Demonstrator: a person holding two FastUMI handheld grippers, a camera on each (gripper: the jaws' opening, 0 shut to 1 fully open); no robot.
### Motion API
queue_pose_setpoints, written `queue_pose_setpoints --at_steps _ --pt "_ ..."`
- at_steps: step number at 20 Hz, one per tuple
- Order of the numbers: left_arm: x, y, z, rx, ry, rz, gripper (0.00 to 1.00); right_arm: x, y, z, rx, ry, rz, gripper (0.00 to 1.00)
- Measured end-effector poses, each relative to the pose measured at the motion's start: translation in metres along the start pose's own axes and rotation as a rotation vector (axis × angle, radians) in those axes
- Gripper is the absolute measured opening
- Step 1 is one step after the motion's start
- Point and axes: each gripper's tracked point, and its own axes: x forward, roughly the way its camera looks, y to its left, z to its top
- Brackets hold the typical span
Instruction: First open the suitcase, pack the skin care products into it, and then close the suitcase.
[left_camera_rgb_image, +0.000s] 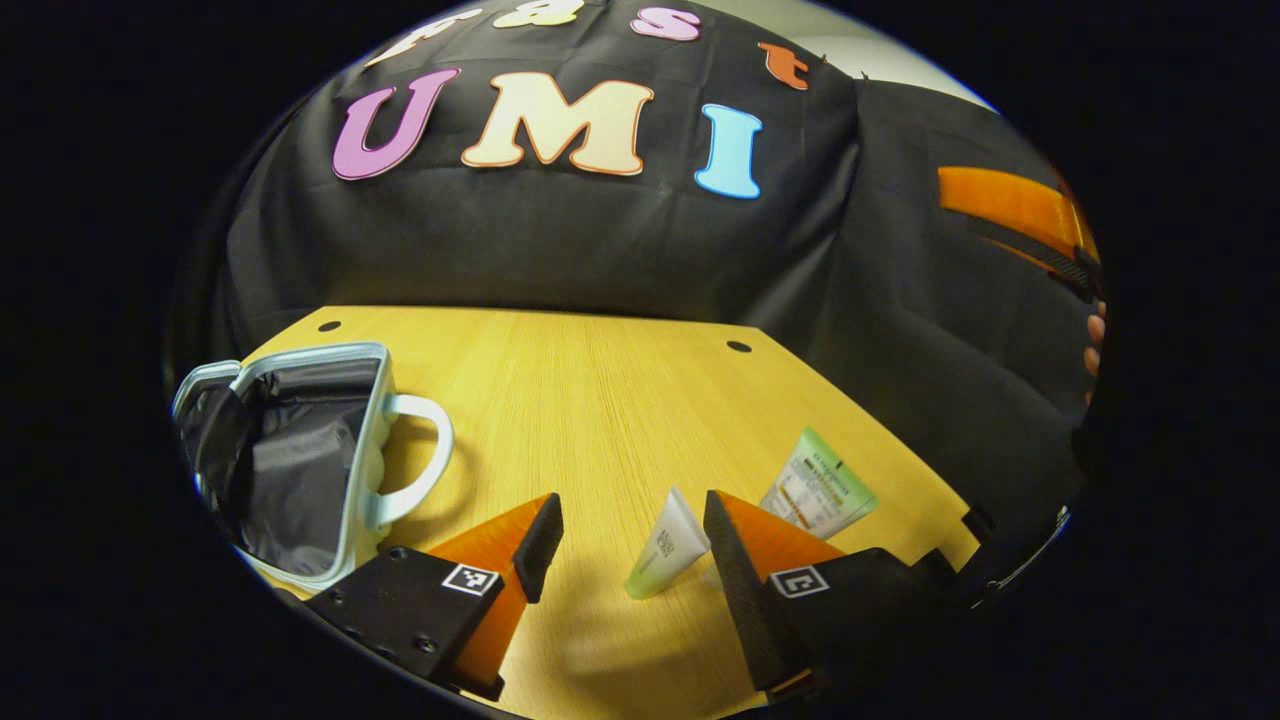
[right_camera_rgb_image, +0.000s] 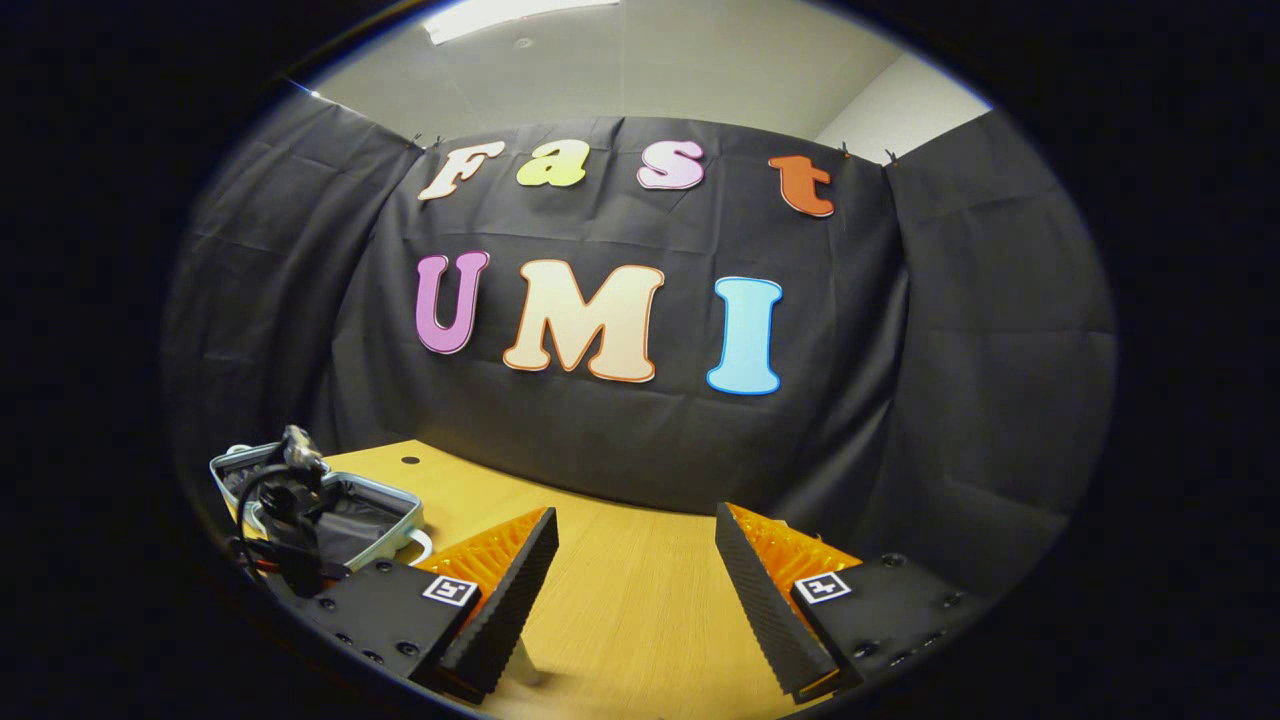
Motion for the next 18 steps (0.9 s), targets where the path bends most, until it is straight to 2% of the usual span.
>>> queue_pose_setpoints --at_steps 4,5,6,8,9,14,18 --pt "0.022 -0.001 -0.034 -0.003 0.065 -0.001 0.71 -0.008 0.009 -0.015 -0.012 0.028 0.009 0.99" --pt "0.026 -0.002 -0.041 -0.003 0.086 -0.004 0.74 -0.011 0.011 -0.02 -0.006 0.034 0.014 0.99" --pt "0.027 -0.003 -0.046 -0.006 0.096 -0.001 0.55 -0.012 0.014 -0.023 0.001 0.042 0.02 0.99" --pt "0.031 -0.001 -0.05 0.009 0.093 0.016 0.29 -0.014 0.021 -0.032 0.005 0.063 0.032 0.99" --pt "0.032 -0.001 -0.05 0.018 0.096 0.005 0.25 -0.016 0.023 -0.035 0.003 0.071 0.035 0.99" --pt "0.026 0.002 -0.037 0.004 0.074 -0.018 0.09 -0.017 0.034 -0.053 0.003 0.09 0.063 0.99" --pt "0.005 0.003 0.005 0.01 0.039 -0.025 0.08 -0.013 0.049 -0.079 0.013 0.124 0.107 0.99"
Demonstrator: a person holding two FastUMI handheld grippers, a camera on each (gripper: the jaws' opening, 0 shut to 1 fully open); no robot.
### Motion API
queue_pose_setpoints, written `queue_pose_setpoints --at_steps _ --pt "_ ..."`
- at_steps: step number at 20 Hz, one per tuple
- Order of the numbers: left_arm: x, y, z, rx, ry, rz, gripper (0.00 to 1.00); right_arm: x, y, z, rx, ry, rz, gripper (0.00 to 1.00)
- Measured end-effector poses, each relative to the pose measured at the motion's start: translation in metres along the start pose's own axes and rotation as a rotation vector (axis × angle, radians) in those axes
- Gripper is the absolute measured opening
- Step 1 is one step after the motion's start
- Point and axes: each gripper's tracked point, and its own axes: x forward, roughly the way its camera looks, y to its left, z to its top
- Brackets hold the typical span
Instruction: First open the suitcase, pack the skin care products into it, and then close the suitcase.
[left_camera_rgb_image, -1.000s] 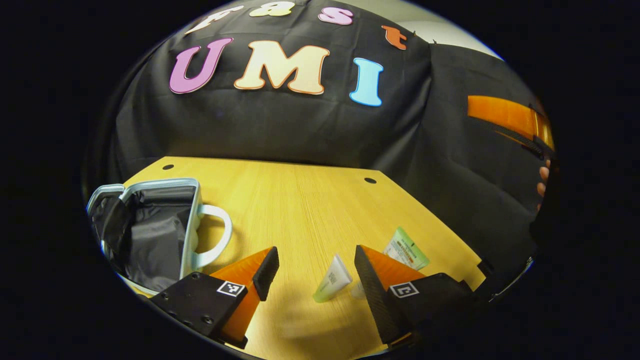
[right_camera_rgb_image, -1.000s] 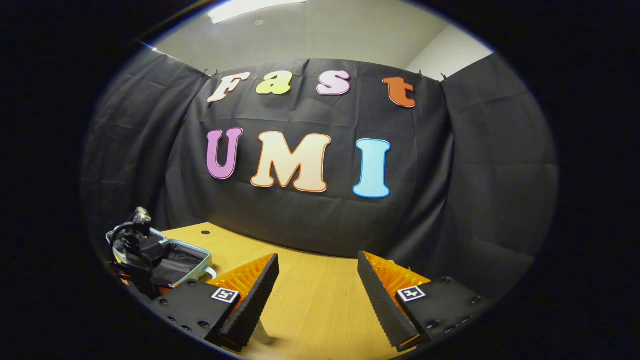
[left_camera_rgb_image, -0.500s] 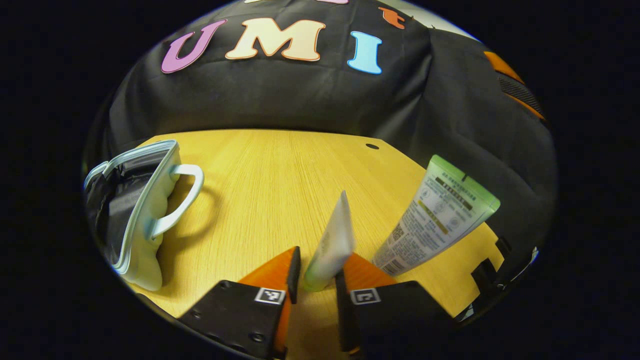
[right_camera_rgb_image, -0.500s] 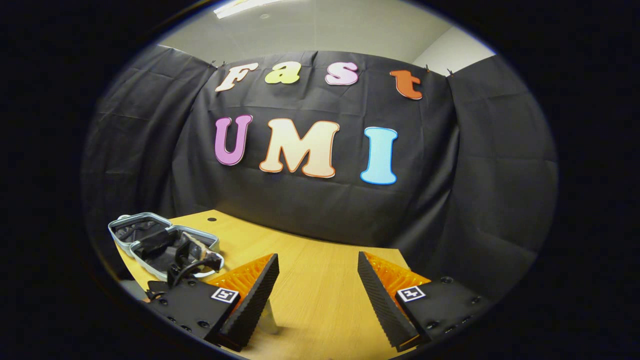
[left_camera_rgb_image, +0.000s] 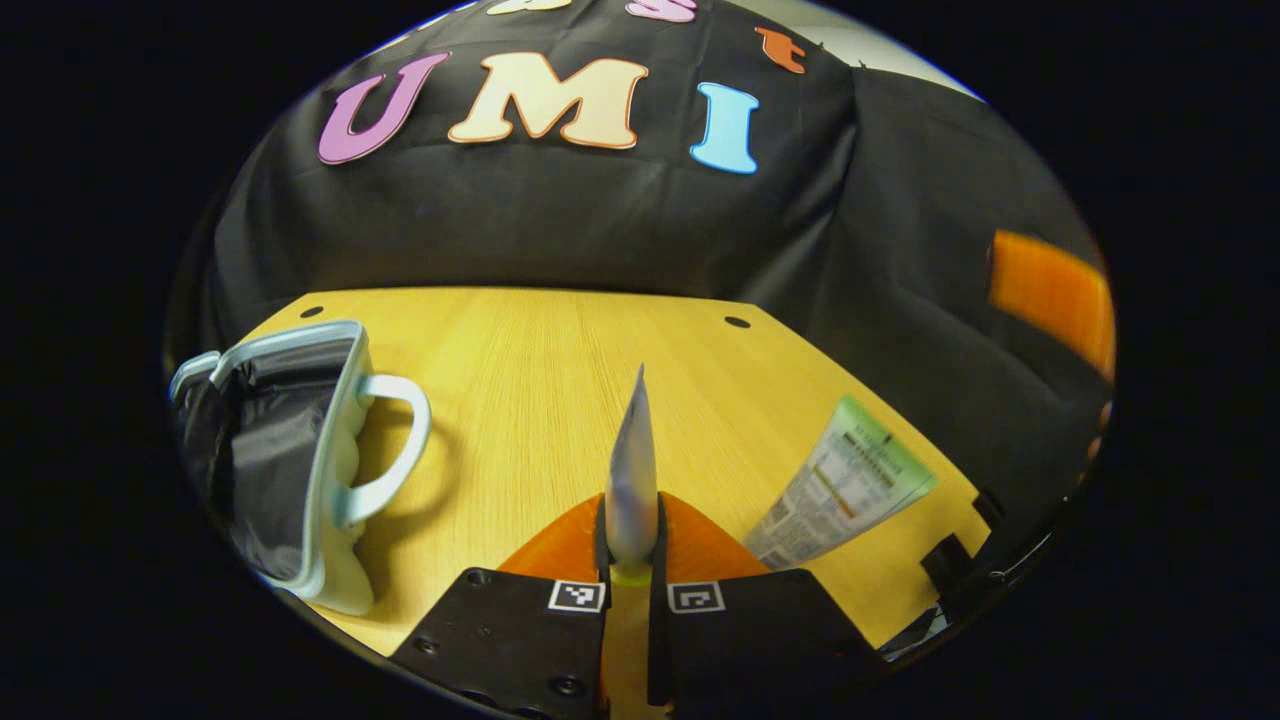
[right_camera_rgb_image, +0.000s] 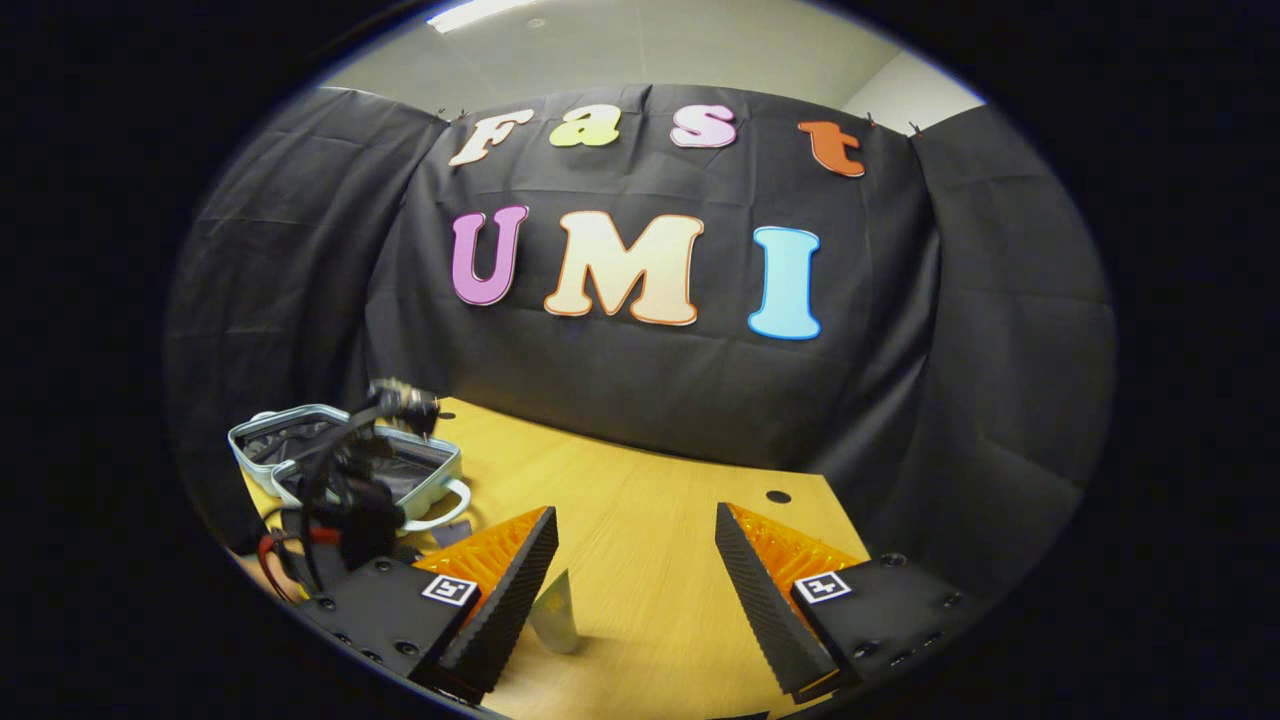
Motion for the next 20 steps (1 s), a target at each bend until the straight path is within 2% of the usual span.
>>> queue_pose_setpoints --at_steps 2,3,4,7,13,14,15,16,17,18,19,20 --pt "-0.015 0.003 0.023 0.009 -0.017 0.008 0.08 0.006 0.009 -0.015 0.004 0.022 0.025 0.99" --pt "-0.023 0.005 0.034 0.011 -0.021 0.017 0.08 0.009 0.015 -0.025 0.005 0.038 0.041 0.96" --pt "-0.032 0.008 0.043 0.015 -0.028 0.031 0.08 0.012 0.021 -0.037 0.001 0.063 0.056 0.99" --pt "-0.057 0.02 0.066 -0.005 -0.045 0.074 0.08 0.023 0.037 -0.069 0.009 0.124 0.097 0.99" --pt "-0.106 0.049 0.078 -0.021 -0.05 0.186 0.08 0.044 0.056 -0.142 -0.053 0.261 0.127 0.97" --pt "-0.114 0.055 0.077 -0.027 -0.048 0.204 0.08 0.047 0.056 -0.15 -0.06 0.281 0.125 0.94" --pt "-0.12 0.06 0.076 -0.032 -0.046 0.224 0.08 0.048 0.058 -0.16 -0.052 0.303 0.133 0.85" --pt "-0.127 0.067 0.074 -0.04 -0.043 0.247 0.08 0.05 0.06 -0.166 -0.043 0.321 0.136 0.84" --pt "-0.132 0.075 0.071 -0.052 -0.037 0.267 0.08 0.053 0.062 -0.168 -0.032 0.337 0.143 0.66" --pt "-0.137 0.082 0.068 -0.065 -0.029 0.287 0.08 0.055 0.065 -0.167 -0.021 0.341 0.156 0.54" --pt "-0.142 0.089 0.062 -0.076 -0.014 0.31 0.08 0.058 0.072 -0.166 -0.005 0.359 0.181 0.42" --pt "-0.147 0.098 0.059 -0.083 -0.003 0.333 0.08 0.06 0.076 -0.167 0.012 0.372 0.2 0.37"
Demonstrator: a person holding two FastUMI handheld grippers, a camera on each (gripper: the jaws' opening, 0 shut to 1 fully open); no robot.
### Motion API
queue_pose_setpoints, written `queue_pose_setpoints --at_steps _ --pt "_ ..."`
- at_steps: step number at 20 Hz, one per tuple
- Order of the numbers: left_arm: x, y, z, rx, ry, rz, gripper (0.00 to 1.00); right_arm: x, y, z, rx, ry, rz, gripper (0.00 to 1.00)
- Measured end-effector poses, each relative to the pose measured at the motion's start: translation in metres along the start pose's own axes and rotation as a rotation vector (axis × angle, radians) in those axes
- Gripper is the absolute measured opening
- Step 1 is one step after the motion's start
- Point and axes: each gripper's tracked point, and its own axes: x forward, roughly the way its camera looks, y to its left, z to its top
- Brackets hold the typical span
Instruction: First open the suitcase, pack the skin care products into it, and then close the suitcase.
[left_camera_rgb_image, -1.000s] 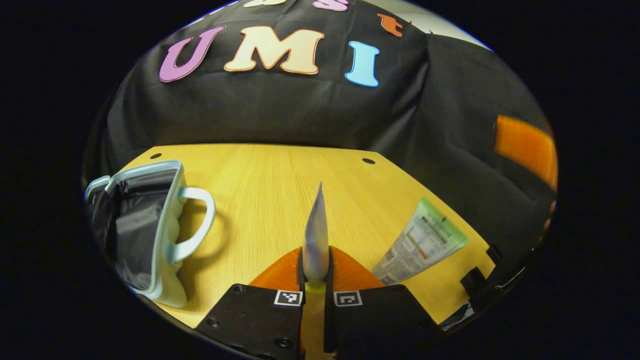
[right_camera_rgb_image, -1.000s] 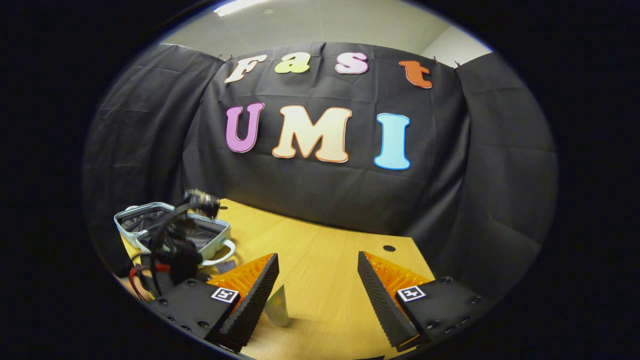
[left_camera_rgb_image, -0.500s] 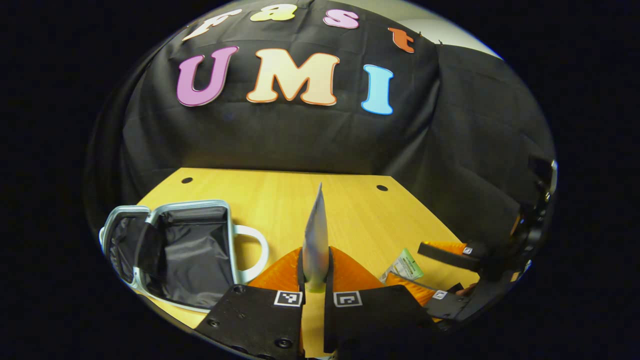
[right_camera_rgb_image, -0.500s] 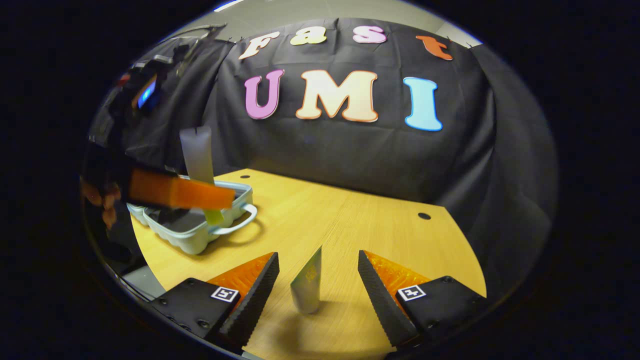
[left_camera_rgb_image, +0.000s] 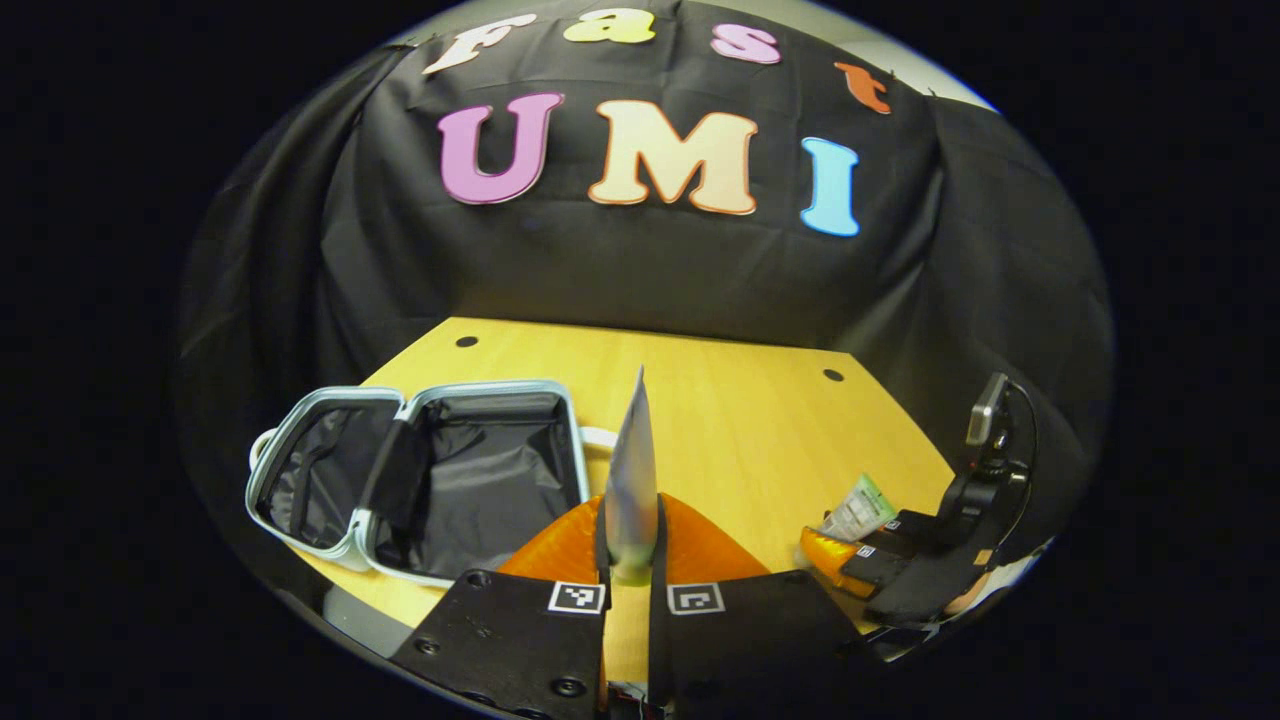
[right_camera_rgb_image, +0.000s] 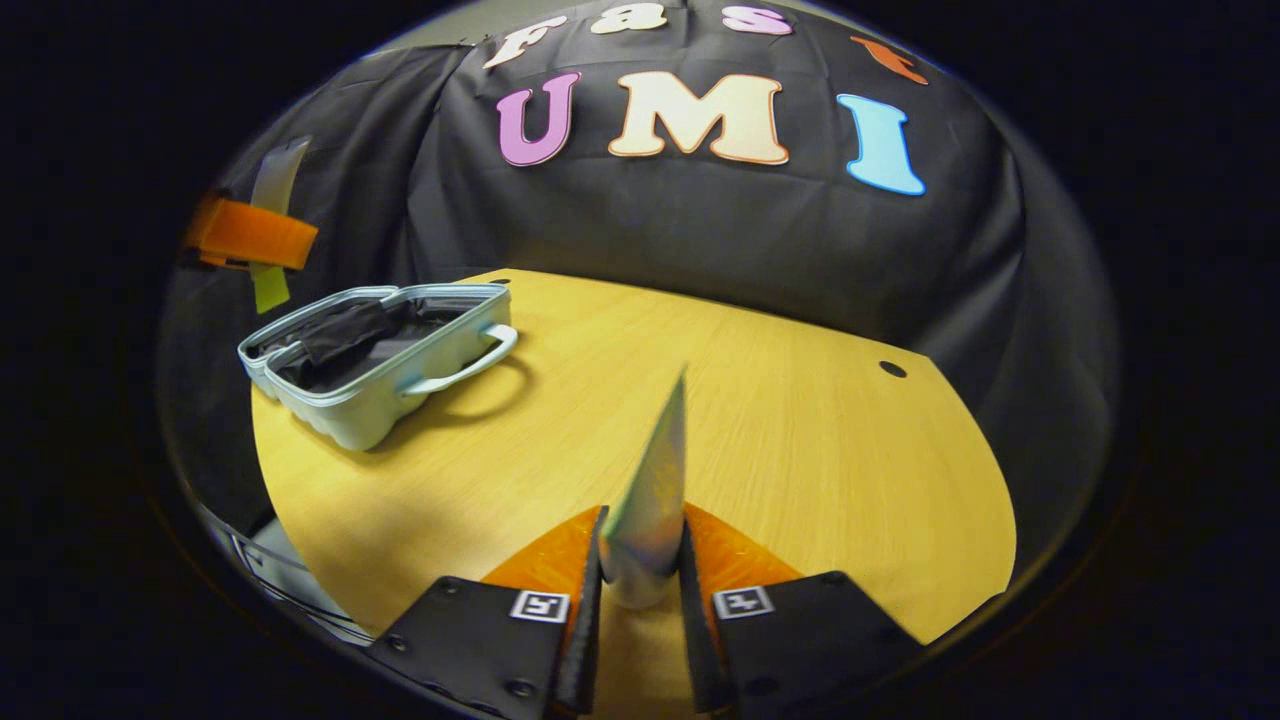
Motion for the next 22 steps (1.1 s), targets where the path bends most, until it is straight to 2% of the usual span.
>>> queue_pose_setpoints --at_steps 2,5,7,8,12,16,22 --pt "0.0 0.019 -0.004 -0.016 0.019 0.028 0.08 -0.003 0.003 0.004 0.015 0.012 0.03 0.28" --pt "0.008 0.048 -0.008 -0.015 0.05 0.046 0.08 -0.003 0.006 0.016 0.034 0.007 0.042 0.22" --pt "0.016 0.069 -0.016 -0.001 0.089 0.057 0.08 -0.007 0.005 0.03 0.062 -0.002 0.017 0.19" --pt "0.021 0.079 -0.019 -0.002 0.105 0.06 0.08 -0.008 0.007 0.04 0.071 -0.01 0.012 0.22" --pt "0.045 0.111 -0.044 -0.038 0.26 0.056 0.09 -0.018 0.027 0.082 0.103 -0.033 0.016 0.22" --pt "0.071 0.132 -0.072 -0.056 0.431 0.033 0.09 -0.026 0.068 0.118 0.128 -0.051 0.078 0.22" --pt "0.102 0.141 -0.084 -0.046 0.487 -0.055 0.14 -0.025 0.151 0.152 0.199 -0.003 0.193 0.21"
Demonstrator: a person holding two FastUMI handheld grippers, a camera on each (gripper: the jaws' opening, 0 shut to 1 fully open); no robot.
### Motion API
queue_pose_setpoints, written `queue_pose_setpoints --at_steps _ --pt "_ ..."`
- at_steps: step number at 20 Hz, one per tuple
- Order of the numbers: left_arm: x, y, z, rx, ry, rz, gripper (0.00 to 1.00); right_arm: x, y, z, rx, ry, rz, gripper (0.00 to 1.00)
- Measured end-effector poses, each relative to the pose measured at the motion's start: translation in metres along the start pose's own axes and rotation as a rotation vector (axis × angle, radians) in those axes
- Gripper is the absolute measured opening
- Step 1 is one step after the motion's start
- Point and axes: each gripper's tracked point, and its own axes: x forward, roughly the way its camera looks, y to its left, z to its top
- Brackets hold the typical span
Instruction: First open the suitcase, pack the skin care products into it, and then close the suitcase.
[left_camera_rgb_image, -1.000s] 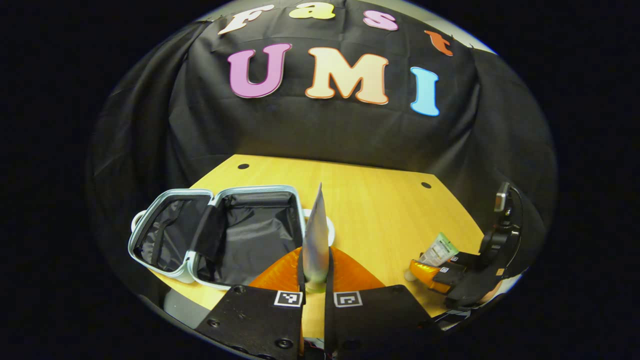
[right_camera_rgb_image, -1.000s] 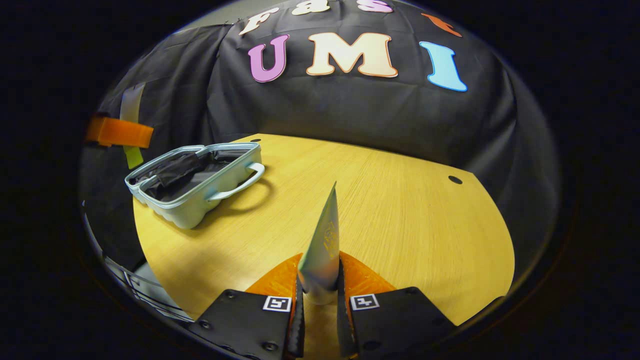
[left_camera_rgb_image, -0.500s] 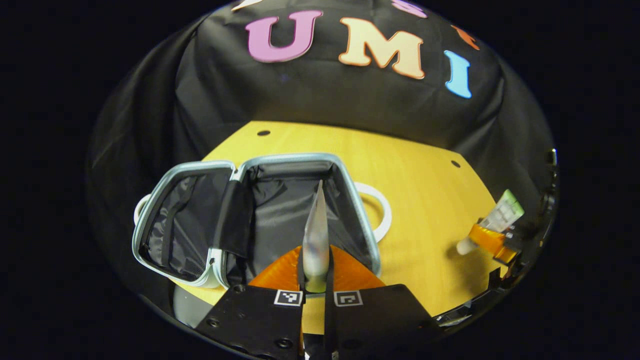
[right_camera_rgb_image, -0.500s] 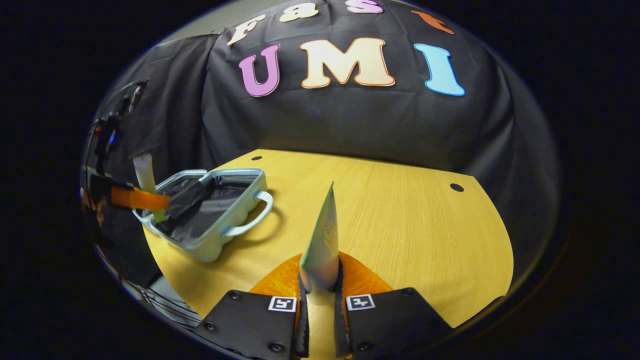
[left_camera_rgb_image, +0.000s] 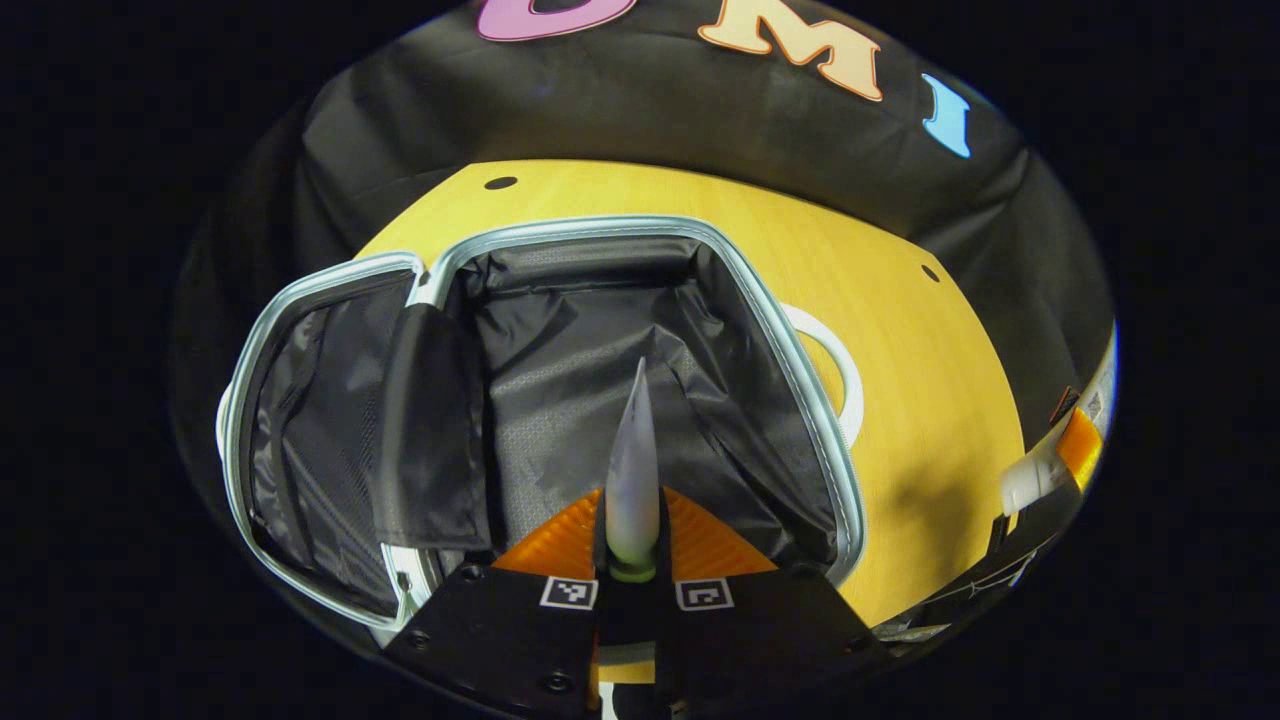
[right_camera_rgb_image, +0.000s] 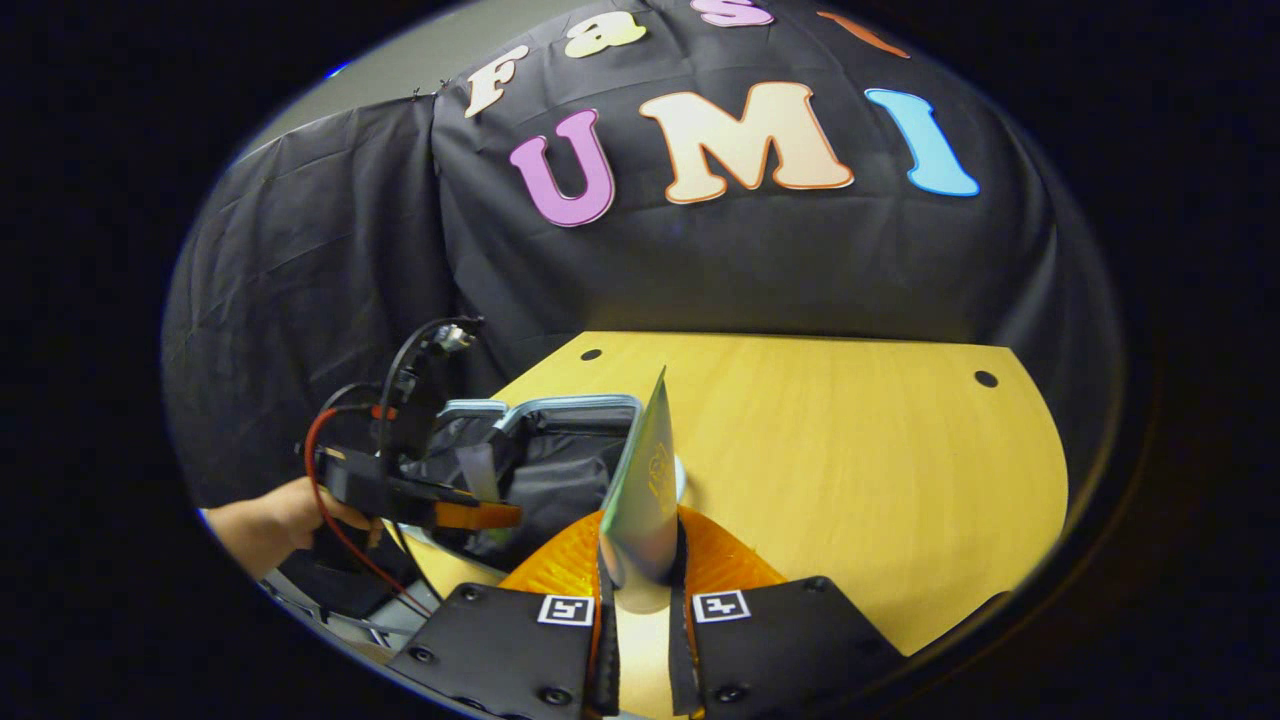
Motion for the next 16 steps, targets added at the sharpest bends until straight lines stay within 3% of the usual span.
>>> queue_pose_setpoints --at_steps 2,6,10,13,14,16 --pt "0.003 0.002 0.004 -0.002 -0.013 -0.038 0.21 0.011 0.023 -0.001 0.002 0.03 0.027 0.21" --pt "-0.016 0.01 0.022 -0.039 -0.091 -0.102 0.96 0.041 0.053 -0.012 0.011 0.104 0.043 0.22" --pt "-0.058 0.055 0.049 -0.126 -0.187 -0.125 0.93 0.078 0.075 -0.05 0.039 0.24 0.052 0.21" --pt "-0.083 0.113 0.056 -0.175 -0.244 -0.064 0.93 0.103 0.082 -0.081 0.044 0.347 0.025 0.18" --pt "-0.089 0.136 0.056 -0.194 -0.26 -0.033 0.93 0.11 0.082 -0.086 0.03 0.363 0.008 0.22" --pt "-0.101 0.177 0.048 -0.235 -0.276 0.029 0.93 0.12 0.081 -0.09 0.0 0.376 -0.035 0.17"
